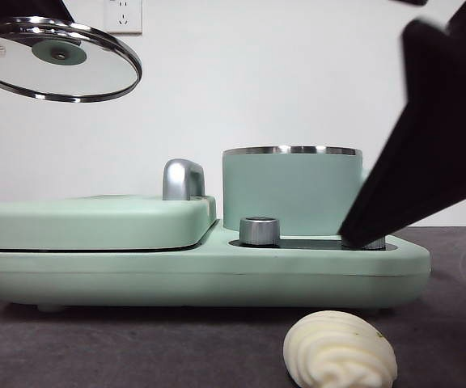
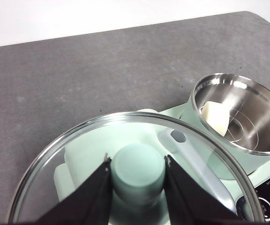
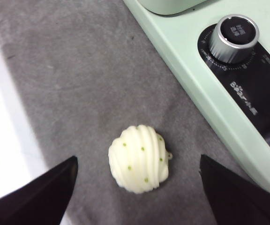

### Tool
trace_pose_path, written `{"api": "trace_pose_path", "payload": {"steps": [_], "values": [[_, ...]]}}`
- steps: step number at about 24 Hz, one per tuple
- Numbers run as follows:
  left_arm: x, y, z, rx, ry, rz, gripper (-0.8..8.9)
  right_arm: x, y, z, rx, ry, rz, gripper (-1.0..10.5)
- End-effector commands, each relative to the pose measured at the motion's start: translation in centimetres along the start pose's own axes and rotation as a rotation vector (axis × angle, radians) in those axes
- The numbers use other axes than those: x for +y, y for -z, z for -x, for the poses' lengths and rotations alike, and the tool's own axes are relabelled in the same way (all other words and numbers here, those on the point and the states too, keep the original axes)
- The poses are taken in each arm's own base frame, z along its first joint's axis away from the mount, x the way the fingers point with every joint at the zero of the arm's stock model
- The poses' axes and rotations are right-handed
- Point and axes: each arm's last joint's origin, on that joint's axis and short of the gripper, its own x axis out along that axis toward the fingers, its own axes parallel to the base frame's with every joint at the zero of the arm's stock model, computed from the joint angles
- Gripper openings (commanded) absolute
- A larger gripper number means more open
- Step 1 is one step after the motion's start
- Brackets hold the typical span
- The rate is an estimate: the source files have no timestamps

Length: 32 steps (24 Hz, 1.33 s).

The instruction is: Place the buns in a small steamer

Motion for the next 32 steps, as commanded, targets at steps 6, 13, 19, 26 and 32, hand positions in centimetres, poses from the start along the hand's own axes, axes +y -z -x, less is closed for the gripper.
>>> {"api": "trace_pose_path", "payload": {"steps": [6,13,19,26,32], "values": [[-0.1,-0.8,0.2,-0.043,0.002,-0.02,0.11,-0.1,0.3,-2.9,0.108,-0.011,-0.016,4.1],[-0.1,-0.8,0.2,-0.043,0.002,-0.019,0.11,-0.3,0.0,-4.8,0.104,-0.01,-0.019,4.1],[-0.1,-0.8,0.2,-0.045,0.002,-0.02,0.11,-0.5,0.6,-6.4,0.161,-0.011,-0.026,3.9],[-0.1,-0.9,0.2,-0.049,0.001,-0.021,0.11,-0.6,0.9,-7.0,0.196,0.013,-0.106,2.0],[-0.1,-0.9,0.2,-0.047,0.001,-0.021,0.11,-0.3,-1.8,-2.9,0.176,0.02,-0.19,2.0]]}}
